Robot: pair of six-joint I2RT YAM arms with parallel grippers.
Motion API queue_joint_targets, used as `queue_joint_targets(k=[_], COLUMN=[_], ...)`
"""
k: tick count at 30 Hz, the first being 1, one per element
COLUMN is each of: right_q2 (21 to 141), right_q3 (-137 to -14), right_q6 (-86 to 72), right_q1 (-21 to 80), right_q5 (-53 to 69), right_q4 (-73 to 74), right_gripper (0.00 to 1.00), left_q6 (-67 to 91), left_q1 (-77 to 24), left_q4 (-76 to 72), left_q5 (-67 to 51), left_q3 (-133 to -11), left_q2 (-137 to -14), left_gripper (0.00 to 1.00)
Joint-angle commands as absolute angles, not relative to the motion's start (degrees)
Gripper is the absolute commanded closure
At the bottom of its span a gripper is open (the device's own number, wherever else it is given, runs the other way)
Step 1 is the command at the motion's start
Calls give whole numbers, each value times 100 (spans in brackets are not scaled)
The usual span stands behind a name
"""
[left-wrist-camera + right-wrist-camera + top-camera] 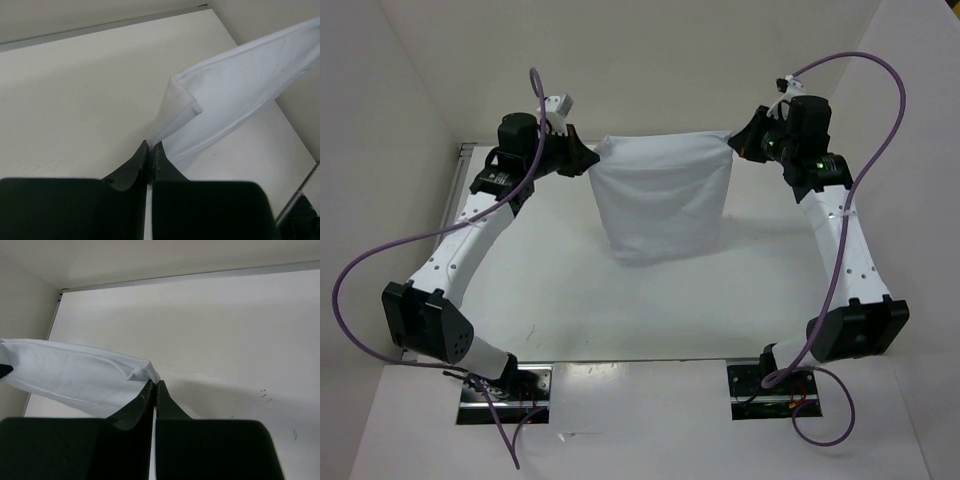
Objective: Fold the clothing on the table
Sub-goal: Flatten the skirt out
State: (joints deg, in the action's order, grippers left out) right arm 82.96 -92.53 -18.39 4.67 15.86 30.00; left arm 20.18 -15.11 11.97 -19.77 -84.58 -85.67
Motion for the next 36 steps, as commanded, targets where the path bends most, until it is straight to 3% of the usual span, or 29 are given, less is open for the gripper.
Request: queue_joint_targets(k=[1, 6, 10, 13, 17, 21, 25, 26, 30, 34, 36], right_q2=[7384, 8013, 9517, 9057, 7771, 7849, 6702, 6541, 6223, 6730, 7590], right_q3=[-9412, -10027, -11649, -11901, -10672, -10758, -9898, -9844, -10142, -10450, -10713], right_q6=[-1687, -2064, -2425, -2435, -2180, -1830, -1205, -1135, -958, -1081, -1414], right_q1=[483, 483, 536, 799, 1274, 1361, 1415, 1415, 1415, 1415, 1415], right_q5=[1240, 564, -112, -507, -721, -117, 1799, 2272, 2391, 1295, 5], right_q4=[2769, 3207, 3858, 3395, 1873, 2898, 2409, 2408, 2408, 2591, 2811], right_gripper=[100, 100, 100, 100, 100, 100, 100, 100, 100, 100, 100], left_q6=[2188, 2188, 2293, 2417, 2286, 2040, 1784, 1784, 1294, 1292, 1511], left_q1=[-1327, -1196, -1020, -967, -1020, -1081, -1265, -1266, -1266, -1318, -1318], left_q4=[783, 1299, 2109, 1979, 1817, 2259, 1206, 1021, 1631, 1854, 2379], left_q5=[-2460, -1743, -2116, -2872, -3120, -3670, -6225, -6327, -6328, -5031, -3512], left_q3=[-8647, -9428, -11299, -12327, -12594, -12071, -10497, -10251, -10440, -10740, -11002], left_q2=[-7876, -8681, -10184, -10336, -9747, -9528, -8387, -8124, -7576, -8023, -8934], left_gripper=[100, 100, 100, 100, 100, 100, 100, 100, 100, 100, 100])
